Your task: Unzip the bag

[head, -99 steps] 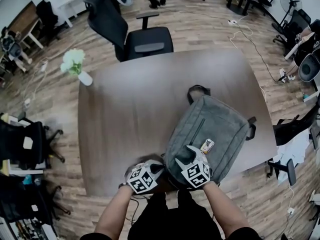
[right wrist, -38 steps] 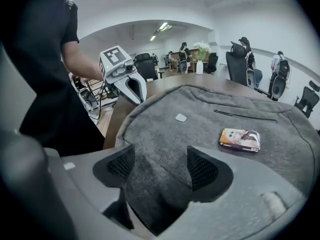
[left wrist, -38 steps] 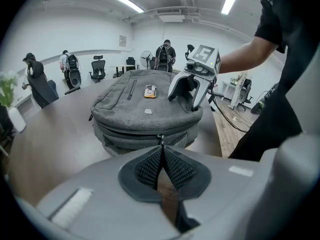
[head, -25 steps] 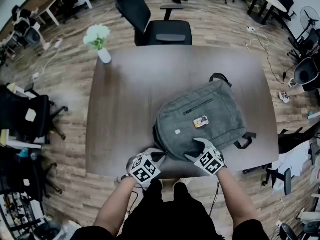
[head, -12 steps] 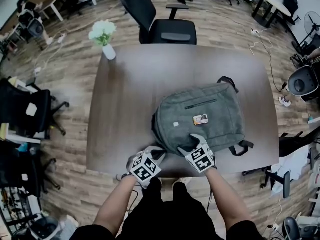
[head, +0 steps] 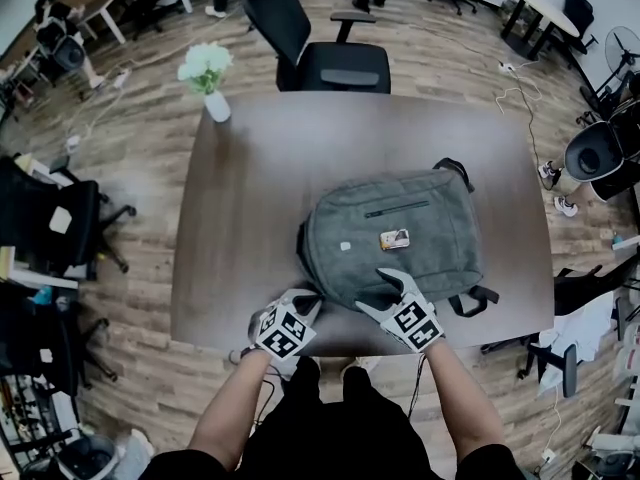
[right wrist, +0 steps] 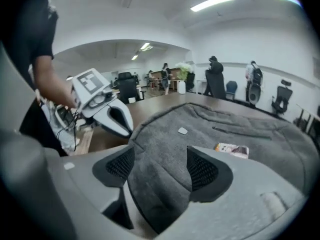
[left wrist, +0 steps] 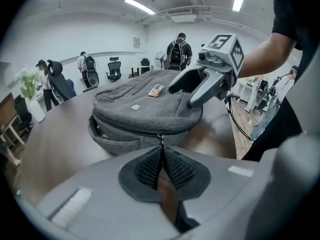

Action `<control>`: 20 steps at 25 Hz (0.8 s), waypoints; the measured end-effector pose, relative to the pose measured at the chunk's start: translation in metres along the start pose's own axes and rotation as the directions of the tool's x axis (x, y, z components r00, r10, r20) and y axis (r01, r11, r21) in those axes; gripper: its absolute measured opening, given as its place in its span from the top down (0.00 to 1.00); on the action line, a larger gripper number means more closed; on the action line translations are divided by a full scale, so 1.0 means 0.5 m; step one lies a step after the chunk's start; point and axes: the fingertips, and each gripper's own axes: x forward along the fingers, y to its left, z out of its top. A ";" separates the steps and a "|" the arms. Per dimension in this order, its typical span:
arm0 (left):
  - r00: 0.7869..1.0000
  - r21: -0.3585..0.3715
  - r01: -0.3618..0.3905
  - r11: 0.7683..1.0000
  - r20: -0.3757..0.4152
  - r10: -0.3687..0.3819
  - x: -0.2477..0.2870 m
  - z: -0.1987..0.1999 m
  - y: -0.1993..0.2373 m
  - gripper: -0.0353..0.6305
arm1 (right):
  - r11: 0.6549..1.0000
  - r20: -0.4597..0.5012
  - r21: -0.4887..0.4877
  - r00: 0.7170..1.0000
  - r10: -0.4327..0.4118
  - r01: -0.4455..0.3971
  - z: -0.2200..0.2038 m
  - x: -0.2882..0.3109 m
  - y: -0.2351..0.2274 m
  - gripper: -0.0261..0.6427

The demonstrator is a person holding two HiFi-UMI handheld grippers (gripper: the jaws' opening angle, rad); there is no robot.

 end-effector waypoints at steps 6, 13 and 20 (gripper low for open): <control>1.000 -0.009 -0.003 1.000 0.008 0.003 0.001 0.001 0.002 0.91 | 0.831 -0.280 -0.541 0.960 -0.031 -0.130 -0.133 -0.108 0.016 0.47; 0.999 -0.028 -0.038 0.999 0.020 0.038 -0.003 0.000 -0.002 0.91 | 0.827 -0.273 -0.563 0.946 -0.176 -0.009 -0.185 -0.098 -0.027 0.78; 0.993 0.053 -0.118 0.992 -0.006 0.119 -0.007 -0.007 -0.011 0.89 | 0.921 -0.213 -0.371 0.955 -0.207 0.117 -0.152 -0.083 -0.034 0.83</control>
